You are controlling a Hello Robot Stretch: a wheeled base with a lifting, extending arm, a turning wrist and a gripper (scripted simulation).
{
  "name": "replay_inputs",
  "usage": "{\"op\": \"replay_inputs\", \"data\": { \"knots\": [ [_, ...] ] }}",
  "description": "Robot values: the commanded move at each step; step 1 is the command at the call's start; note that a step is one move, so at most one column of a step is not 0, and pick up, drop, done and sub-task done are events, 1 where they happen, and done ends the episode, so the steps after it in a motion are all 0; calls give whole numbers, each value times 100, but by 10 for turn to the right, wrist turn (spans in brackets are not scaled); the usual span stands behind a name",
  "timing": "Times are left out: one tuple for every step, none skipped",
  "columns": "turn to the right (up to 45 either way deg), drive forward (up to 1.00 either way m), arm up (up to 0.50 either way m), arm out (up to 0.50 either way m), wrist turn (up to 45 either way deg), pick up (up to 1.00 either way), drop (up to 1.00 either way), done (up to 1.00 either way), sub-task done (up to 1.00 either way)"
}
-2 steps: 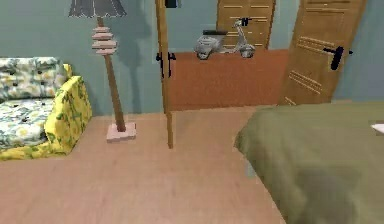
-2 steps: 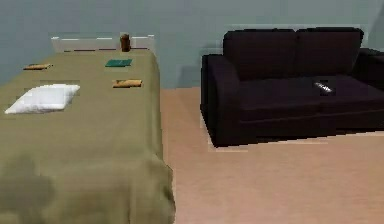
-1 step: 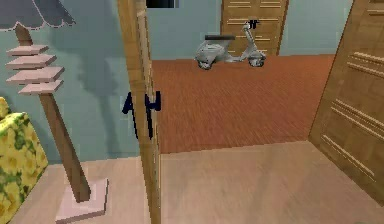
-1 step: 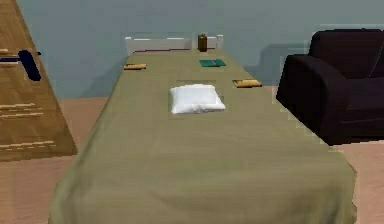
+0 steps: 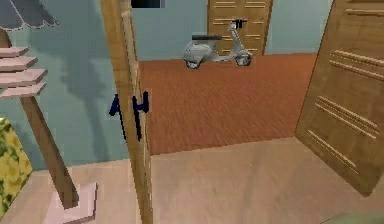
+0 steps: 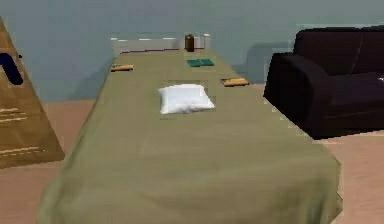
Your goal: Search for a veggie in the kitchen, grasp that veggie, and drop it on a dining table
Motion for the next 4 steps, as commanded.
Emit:
{"op": "replay_inputs", "data": {
  "knots": [
    [0, 65, 0, 0, 0, 0, 0, 0, 0],
    [300, 0, 0, 0, 0, 0, 0, 0, 0],
    [0, 100, 0, 0, 0, 0, 0, 0, 0],
    [30, 0, 0, 0, 0, 0, 0, 0, 0]
  ]
}}
